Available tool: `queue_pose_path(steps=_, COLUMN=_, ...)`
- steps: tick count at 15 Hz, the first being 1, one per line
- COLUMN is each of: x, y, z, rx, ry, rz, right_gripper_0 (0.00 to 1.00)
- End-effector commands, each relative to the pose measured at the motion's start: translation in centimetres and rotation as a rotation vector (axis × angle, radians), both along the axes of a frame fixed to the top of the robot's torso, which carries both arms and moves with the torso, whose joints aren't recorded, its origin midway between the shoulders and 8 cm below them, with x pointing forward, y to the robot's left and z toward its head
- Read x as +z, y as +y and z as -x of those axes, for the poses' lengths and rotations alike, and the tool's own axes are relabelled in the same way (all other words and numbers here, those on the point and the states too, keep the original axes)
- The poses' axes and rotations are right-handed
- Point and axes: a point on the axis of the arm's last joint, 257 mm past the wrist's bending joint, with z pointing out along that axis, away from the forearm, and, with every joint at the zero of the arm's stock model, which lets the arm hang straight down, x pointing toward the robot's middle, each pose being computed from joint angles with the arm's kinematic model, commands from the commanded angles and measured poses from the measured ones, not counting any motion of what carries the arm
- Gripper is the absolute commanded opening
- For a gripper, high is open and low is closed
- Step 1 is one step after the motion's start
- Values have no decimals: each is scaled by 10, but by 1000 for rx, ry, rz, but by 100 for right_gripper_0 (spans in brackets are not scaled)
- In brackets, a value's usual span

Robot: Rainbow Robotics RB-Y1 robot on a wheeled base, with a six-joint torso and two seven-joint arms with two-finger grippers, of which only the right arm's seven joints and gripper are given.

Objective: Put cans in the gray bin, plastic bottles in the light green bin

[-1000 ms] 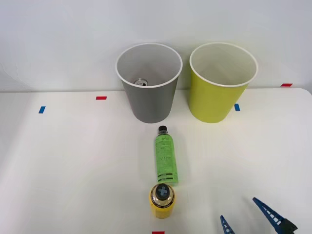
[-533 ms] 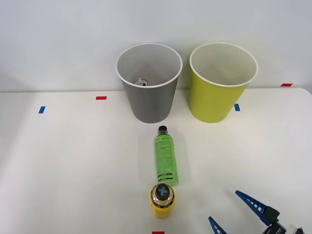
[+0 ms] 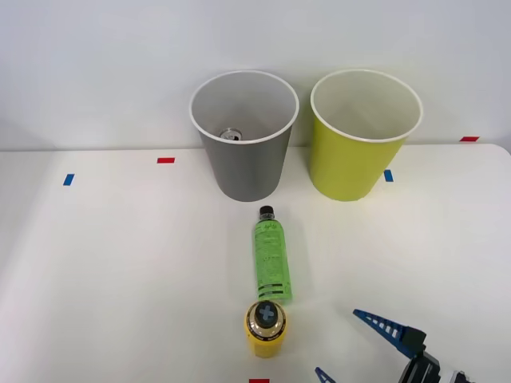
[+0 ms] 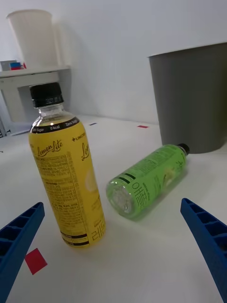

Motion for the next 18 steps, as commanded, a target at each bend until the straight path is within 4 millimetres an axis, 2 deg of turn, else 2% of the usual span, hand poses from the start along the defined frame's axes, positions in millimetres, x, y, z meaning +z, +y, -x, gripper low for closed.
queue_pose_path(steps=1, x=6, y=15, z=6, rx=55, ry=-46, rz=3, right_gripper_0=100)
queue_pose_path(steps=5, x=11, y=35, z=23, rx=115, ry=-63, rz=-29, right_gripper_0=100)
queue_pose_path(steps=10, x=17, y=54, z=21, rx=144, ry=-66, rz=-66, right_gripper_0=100)
queue_pose_path(steps=11, x=14, y=58, z=23, rx=142, ry=-42, rz=-80, right_gripper_0=100)
queue_pose_path(steps=15, x=2, y=68, z=6, rx=139, ry=-69, rz=-76, right_gripper_0=100)
queue_pose_path(steps=18, x=12, y=79, z=-4, rx=150, ry=-85, rz=-103, right_gripper_0=100)
